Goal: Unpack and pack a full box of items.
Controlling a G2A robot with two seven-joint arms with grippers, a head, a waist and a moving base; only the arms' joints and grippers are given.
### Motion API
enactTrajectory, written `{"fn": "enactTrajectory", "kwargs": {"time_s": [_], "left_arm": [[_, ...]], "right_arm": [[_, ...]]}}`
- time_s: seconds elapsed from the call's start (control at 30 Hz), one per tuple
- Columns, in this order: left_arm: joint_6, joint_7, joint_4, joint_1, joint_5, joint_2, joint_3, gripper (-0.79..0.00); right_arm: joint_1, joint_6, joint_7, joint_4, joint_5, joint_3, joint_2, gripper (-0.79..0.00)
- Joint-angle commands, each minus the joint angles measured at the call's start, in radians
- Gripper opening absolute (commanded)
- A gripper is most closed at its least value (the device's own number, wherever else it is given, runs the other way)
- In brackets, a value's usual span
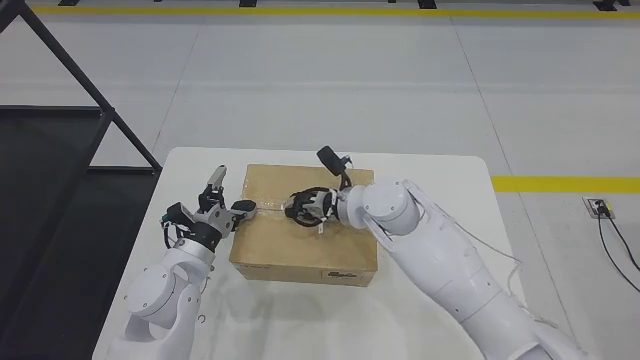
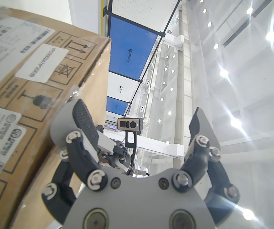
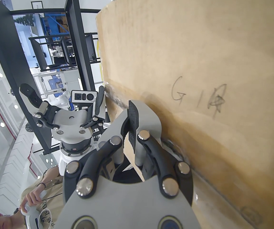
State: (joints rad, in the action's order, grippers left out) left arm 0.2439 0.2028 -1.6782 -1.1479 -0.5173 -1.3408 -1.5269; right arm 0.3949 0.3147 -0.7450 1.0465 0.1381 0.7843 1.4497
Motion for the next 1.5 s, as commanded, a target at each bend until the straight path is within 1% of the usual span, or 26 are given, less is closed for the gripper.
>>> {"fn": "enactTrajectory", "kwargs": {"time_s": [0.0,0.13,0.3,0.73,0.93,1.07,1.2,1.37,1.47], "left_arm": [[-0.008,-0.002,-0.007,-0.007,0.000,0.000,0.002,0.000],[-0.016,-0.009,-0.018,-0.012,-0.007,0.001,-0.003,0.000],[-0.033,-0.013,-0.037,-0.024,-0.044,0.003,-0.031,0.000],[-0.064,-0.023,-0.089,-0.081,-0.127,0.015,-0.165,0.000],[-0.085,-0.027,-0.095,-0.109,-0.164,0.020,-0.221,0.000],[-0.088,-0.022,-0.090,-0.124,-0.195,0.022,-0.249,0.000],[-0.096,-0.016,-0.087,-0.137,-0.210,0.024,-0.264,0.000],[-0.111,-0.010,-0.086,-0.162,-0.235,0.026,-0.282,0.000],[-0.119,-0.005,-0.083,-0.179,-0.254,0.027,-0.296,0.000]], "right_arm": [[0.017,0.019,-0.009,0.025,-0.022,0.019,-0.011,-0.785],[0.050,0.050,-0.037,0.071,-0.067,0.058,-0.034,-0.785],[0.089,0.087,-0.067,0.118,-0.119,0.104,-0.060,-0.785],[0.218,0.155,-0.097,0.275,-0.214,0.277,-0.129,-0.785],[0.268,0.172,-0.121,0.335,-0.239,0.324,-0.150,-0.785],[0.277,0.171,-0.120,0.356,-0.234,0.314,-0.150,-0.785],[0.251,0.164,-0.104,0.334,-0.216,0.270,-0.138,-0.785],[0.193,0.143,-0.049,0.264,-0.181,0.194,-0.108,-0.785],[0.165,0.104,-0.009,0.209,-0.128,0.148,-0.084,-0.785]]}}
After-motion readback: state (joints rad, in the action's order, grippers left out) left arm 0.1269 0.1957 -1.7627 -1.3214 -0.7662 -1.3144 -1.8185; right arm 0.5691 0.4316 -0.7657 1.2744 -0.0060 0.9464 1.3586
